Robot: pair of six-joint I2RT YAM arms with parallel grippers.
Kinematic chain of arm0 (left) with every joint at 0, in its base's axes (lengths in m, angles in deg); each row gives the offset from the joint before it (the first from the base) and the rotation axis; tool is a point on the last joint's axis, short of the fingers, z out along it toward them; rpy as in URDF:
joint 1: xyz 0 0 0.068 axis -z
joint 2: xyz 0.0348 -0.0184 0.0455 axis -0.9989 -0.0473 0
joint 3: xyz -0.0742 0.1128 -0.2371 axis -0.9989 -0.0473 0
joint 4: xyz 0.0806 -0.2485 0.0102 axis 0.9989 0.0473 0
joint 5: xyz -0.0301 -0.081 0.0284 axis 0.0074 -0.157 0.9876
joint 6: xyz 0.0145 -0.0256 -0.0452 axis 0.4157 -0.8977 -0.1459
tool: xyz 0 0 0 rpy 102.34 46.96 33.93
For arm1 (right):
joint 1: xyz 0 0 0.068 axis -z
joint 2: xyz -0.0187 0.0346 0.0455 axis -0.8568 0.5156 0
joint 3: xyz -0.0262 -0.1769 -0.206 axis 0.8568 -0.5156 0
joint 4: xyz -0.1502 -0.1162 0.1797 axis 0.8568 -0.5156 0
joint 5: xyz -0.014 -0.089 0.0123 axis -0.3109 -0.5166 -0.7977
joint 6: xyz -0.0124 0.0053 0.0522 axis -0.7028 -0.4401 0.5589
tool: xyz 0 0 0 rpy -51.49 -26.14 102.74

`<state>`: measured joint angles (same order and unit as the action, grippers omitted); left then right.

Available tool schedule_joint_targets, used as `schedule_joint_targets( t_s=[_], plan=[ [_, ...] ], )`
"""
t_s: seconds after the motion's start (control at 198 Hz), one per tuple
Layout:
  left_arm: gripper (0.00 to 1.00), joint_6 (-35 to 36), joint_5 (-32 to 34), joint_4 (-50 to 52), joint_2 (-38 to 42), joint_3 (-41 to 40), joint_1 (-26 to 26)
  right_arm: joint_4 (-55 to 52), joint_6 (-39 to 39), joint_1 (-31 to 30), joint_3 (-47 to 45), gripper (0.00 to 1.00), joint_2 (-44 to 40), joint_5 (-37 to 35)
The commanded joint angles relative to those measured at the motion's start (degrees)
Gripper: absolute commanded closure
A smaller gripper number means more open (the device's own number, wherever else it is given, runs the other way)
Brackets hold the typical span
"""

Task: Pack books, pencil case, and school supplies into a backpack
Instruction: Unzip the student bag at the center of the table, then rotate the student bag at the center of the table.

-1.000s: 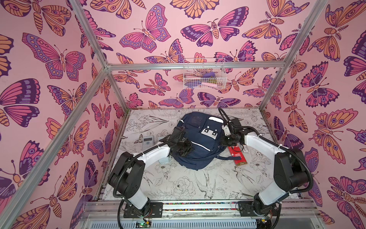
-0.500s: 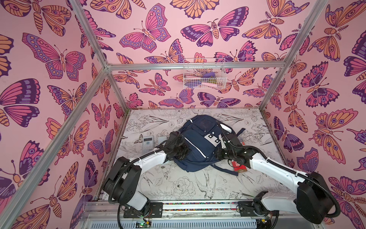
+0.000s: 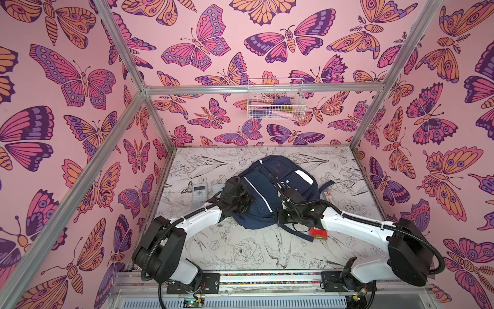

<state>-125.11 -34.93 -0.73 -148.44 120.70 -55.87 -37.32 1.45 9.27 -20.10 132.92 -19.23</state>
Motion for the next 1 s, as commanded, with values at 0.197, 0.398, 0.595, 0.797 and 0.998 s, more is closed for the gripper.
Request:
schedule_joint_targets(
  t_s=[0.197,0.398,0.595,0.797,0.998],
  plan=[
    [0.52,9.0,-1.3,6.5,1.3,3.1,-2.2,2.0,-1.0,-2.7,6.0,1.00,-0.8,3.1],
    [0.43,22.5,-0.1,20.8,2.1,6.3,-7.7,-7.2,-2.0,-0.7,7.0,1.00,-5.1,-5.2],
    [0.40,27.1,-2.5,21.5,-1.9,9.6,-9.9,-9.5,-3.4,1.7,7.8,1.00,-4.4,-3.3],
    [0.41,29.9,-6.3,19.9,-9.2,16.9,-9.9,-9.5,-3.6,1.7,8.3,1.00,-3.3,-1.5],
    [0.54,30.9,-10.3,18.0,-15.9,22.5,-8.9,-7.7,-2.7,1.7,6.9,1.00,-2.9,-0.1]
  ],
)
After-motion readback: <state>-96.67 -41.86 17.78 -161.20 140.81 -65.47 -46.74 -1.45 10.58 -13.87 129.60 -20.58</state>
